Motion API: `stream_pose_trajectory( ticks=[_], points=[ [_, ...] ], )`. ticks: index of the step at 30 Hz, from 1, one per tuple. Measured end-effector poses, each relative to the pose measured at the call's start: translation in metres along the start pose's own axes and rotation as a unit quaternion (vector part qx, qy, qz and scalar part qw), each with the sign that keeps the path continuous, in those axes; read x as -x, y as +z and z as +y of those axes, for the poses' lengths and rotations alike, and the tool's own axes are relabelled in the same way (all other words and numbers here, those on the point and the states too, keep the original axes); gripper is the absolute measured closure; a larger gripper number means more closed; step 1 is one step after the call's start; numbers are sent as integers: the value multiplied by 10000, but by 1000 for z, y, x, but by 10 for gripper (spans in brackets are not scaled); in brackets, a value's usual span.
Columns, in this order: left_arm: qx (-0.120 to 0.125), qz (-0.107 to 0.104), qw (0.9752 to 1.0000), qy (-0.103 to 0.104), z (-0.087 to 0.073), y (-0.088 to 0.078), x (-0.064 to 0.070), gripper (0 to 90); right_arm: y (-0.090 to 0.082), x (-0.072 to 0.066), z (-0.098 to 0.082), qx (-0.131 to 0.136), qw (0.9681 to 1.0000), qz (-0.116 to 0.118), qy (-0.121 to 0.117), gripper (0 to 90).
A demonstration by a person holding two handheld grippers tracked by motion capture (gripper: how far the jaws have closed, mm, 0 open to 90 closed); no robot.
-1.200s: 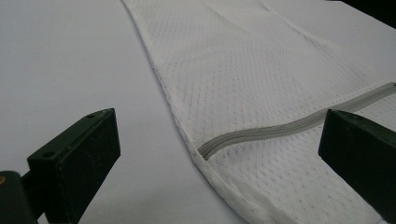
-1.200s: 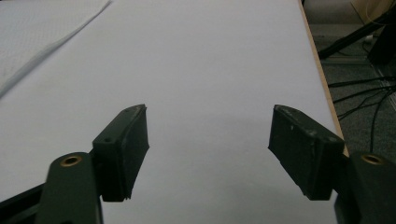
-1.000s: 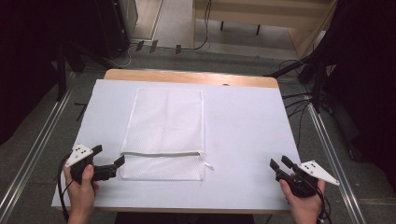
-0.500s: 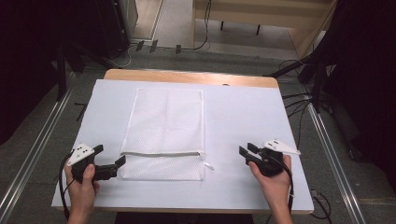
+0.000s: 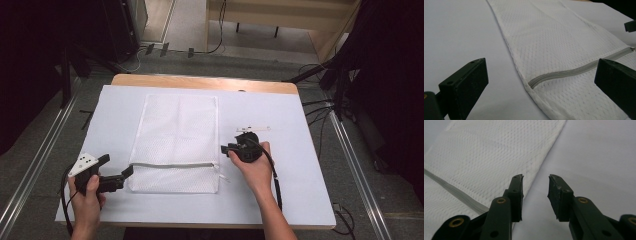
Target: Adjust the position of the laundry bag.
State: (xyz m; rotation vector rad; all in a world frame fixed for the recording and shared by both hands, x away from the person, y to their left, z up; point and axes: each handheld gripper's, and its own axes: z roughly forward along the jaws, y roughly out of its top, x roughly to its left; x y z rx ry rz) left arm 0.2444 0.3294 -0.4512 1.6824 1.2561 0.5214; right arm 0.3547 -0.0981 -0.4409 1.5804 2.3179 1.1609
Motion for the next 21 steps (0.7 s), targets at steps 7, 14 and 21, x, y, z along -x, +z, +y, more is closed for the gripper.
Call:
stream_pose_trajectory(
  ticks=[7,14,21],
  points=[
    [38,-70,10000,-19,1,0,1,0,11,-5,8,-134,9998,44,125,596],
    [15,-109,9999,25,2,1,3,0,21,-6,10,-410,9987,122,273,573],
    [12,-112,9999,19,2,2,3,0,29,-4,11,-639,9969,165,438,555]
  ],
)
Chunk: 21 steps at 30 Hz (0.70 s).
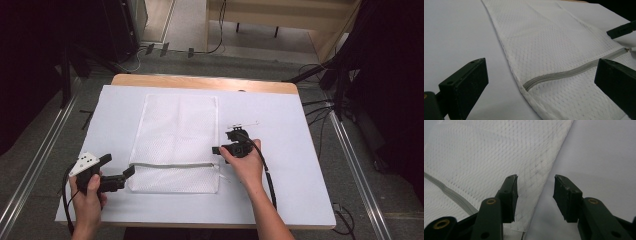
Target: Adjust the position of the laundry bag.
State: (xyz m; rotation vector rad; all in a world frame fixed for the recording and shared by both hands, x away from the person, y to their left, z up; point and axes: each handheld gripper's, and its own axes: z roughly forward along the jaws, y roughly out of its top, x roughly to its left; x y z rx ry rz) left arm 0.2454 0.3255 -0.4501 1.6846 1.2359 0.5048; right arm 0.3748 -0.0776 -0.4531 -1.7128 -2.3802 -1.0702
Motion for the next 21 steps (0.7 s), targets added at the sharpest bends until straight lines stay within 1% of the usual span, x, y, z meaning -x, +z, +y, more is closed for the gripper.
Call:
stream_pose_trajectory(
  ticks=[3,6,8,10,13,14,15,17,18,19,20,21],
  points=[
    [-16,-12,10000,11,0,0,0,0,3,0,1,-67,10000,-11,33,555],
    [-24,-10,10000,17,0,0,1,0,8,-1,3,-128,9998,2,126,562],
    [-25,-11,10000,20,0,0,1,0,9,-2,3,-153,9998,5,124,574],
    [-20,-3,10000,15,0,0,1,0,10,-3,3,-151,9998,-105,104,606],
    [-64,-29,10000,43,0,1,2,0,11,-7,2,-143,9995,-288,79,671],
    [-66,-31,10000,38,0,1,2,0,11,-9,2,-145,9990,-421,5,693],
    [-77,-48,10000,31,-1,2,3,0,12,-11,2,-147,9987,-494,-42,705],
    [-84,-61,9999,68,-1,2,3,0,13,-16,1,-154,9976,-643,-218,753],
    [-91,-63,9999,73,-1,2,3,0,13,-18,1,-171,9966,-750,-310,812],
    [-92,-62,9999,78,-1,2,3,0,14,-18,1,-190,9964,-765,-312,866],
    [-96,-59,9999,82,-1,2,3,0,14,-18,1,-233,9969,-702,-275,899],
    [-98,-59,9999,75,-1,2,3,0,14,-17,1,-218,9970,-688,-274,900]
  ],
)
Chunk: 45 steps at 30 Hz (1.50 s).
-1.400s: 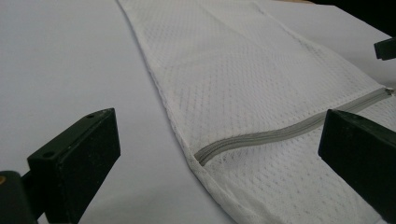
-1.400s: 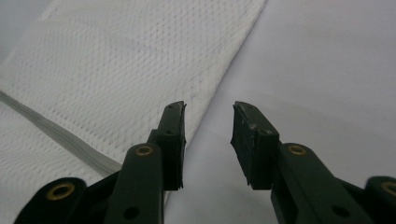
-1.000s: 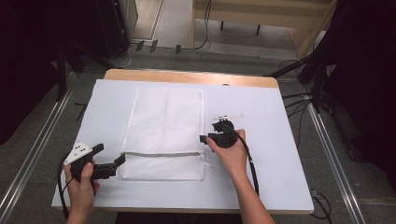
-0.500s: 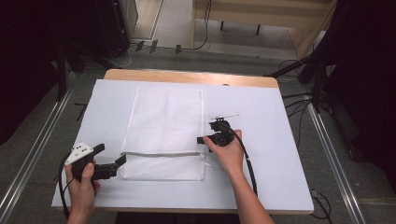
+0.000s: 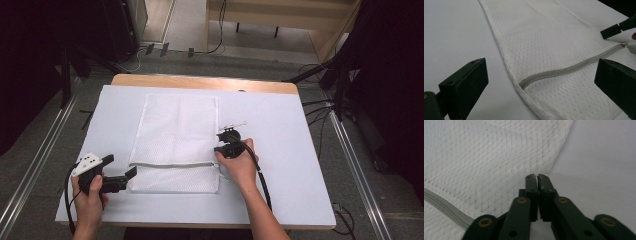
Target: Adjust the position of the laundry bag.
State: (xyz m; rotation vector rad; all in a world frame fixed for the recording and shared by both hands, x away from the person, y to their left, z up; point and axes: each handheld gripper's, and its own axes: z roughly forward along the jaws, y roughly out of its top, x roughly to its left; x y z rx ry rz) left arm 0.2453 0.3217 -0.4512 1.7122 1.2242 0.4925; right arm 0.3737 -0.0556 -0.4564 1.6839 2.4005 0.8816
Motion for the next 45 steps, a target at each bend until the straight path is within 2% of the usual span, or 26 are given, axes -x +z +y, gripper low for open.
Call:
stream_pose_trajectory(
  ticks=[1,6,15,19,23,26,28,31,35,39,41,45],
  points=[
    [-5,2,10000,-6,0,0,0,0,0,2,0,19,10000,37,-35,900],
    [-18,-14,10000,-2,0,0,0,0,-6,5,1,156,9998,81,83,900],
    [-39,-17,10000,26,0,2,2,0,-27,27,-3,364,9991,41,211,900],
    [-32,-4,10000,29,0,2,3,0,-30,32,-3,421,9985,152,315,900],
    [-53,22,10000,26,-1,2,3,0,-24,28,0,410,9980,351,335,900],
    [-52,15,10000,31,-1,2,2,0,-16,26,5,350,9963,624,468,776],
    [-42,3,10000,23,-1,2,2,0,-11,25,8,359,9954,721,523,731],
    [-32,0,10000,14,-1,1,1,0,-6,22,12,314,9953,646,642,650],
    [-23,-7,10000,3,-1,1,1,0,1,18,19,334,9962,484,644,575],
    [1,-20,10000,2,-1,1,1,0,8,19,22,286,9961,496,675,571],
    [3,-18,10000,5,-1,0,0,0,11,17,21,237,9952,613,728,583],
    [7,-27,10000,-8,0,1,0,0,12,15,21,229,9955,629,672,651]
  ],
)
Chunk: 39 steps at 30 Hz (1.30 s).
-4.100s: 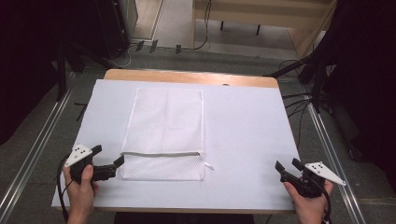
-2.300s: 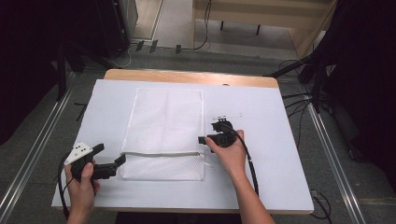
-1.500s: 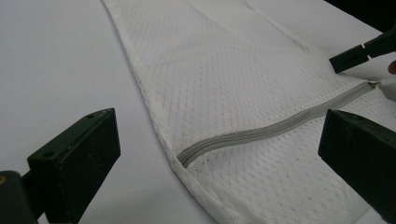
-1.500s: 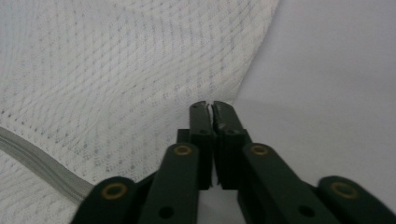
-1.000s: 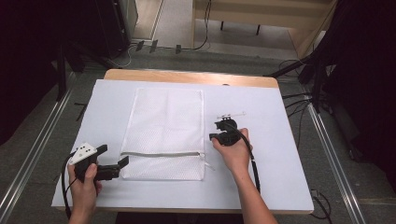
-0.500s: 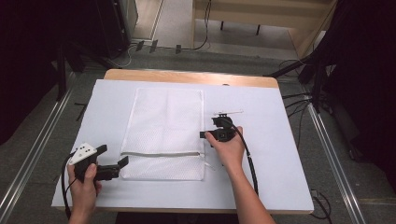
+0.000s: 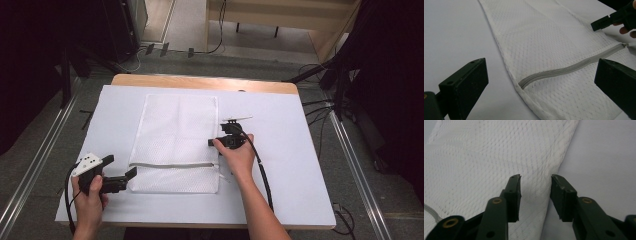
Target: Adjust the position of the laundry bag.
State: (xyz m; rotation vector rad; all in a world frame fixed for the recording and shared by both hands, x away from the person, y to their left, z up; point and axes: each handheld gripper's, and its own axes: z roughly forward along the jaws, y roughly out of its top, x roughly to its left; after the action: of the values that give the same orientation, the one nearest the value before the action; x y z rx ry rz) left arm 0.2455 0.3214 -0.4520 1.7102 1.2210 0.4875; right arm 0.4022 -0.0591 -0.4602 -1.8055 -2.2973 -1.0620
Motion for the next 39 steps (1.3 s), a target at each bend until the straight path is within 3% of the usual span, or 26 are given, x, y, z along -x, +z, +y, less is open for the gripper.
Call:
stream_pose_trajectory(
  ticks=[5,10,17,21,29,32,37,39],
  points=[
    [-34,0,10000,8,0,1,1,0,2,-5,-1,-106,9994,-280,-155,885],
    [-33,-17,10000,5,0,1,1,0,-1,-8,-1,-92,9989,-370,-267,900],
    [-53,-43,10000,30,0,3,2,0,-20,-5,-5,-17,9975,-536,-450,900],
    [-38,-110,9999,-14,0,2,3,0,-32,6,-6,5,9966,-649,-498,900],
    [-94,-182,9998,-19,-1,4,6,0,-59,41,-4,108,9958,-822,-383,900],
    [-136,-185,9997,31,-1,6,8,0,-64,53,-6,111,9958,-850,-310,900],
    [-138,-295,9994,-71,-2,6,10,0,-68,68,-11,138,9951,-939,-275,899],
    [-136,-292,9994,-105,-2,5,9,0,-68,73,-12,165,9949,-960,-272,846]
  ],
)
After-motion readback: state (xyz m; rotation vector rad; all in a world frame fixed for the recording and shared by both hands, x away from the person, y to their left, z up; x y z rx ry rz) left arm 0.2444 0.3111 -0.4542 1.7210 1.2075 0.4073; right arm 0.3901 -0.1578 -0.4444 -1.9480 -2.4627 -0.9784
